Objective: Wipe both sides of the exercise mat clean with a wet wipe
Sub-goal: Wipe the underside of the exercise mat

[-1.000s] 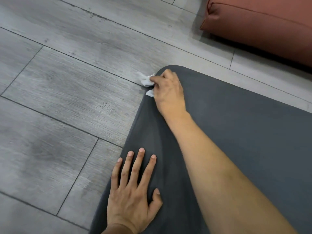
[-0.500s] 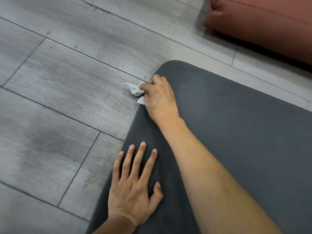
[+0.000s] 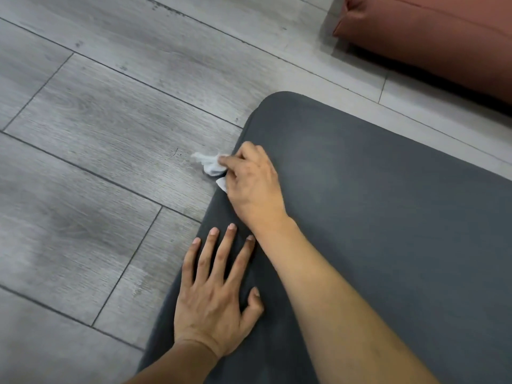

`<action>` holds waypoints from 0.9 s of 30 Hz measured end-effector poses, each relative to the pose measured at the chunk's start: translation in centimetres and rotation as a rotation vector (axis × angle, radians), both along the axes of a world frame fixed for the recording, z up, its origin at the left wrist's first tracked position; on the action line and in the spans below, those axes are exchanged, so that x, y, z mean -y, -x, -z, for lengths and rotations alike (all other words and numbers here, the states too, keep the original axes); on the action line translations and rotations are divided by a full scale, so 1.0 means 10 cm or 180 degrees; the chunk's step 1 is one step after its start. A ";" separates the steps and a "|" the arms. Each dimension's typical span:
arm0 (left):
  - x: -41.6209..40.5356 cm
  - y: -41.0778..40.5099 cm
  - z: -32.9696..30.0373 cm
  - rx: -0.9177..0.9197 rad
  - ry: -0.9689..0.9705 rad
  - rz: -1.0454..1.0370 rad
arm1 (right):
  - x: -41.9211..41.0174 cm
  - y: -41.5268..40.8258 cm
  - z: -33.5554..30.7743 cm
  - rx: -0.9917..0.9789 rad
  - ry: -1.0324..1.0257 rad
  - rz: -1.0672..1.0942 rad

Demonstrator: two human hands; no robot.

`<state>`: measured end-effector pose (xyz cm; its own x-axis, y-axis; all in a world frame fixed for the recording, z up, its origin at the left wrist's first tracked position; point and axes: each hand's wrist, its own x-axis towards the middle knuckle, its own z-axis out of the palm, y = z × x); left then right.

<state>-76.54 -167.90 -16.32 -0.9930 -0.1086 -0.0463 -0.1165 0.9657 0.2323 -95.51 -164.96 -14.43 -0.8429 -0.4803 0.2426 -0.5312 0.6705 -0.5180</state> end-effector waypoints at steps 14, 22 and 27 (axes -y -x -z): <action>0.01 0.00 0.03 -0.0088 0.0096 0.0019 | -0.20 -0.15 0.10 0.0036 0.0163 0.0635; 0.01 0.01 0.01 0.0002 0.0069 0.0013 | -1.45 0.15 0.16 -0.0426 -0.0212 0.1442; 0.00 0.01 -0.02 0.0151 0.0071 0.0005 | -1.84 0.08 0.27 -0.0223 0.0105 0.2442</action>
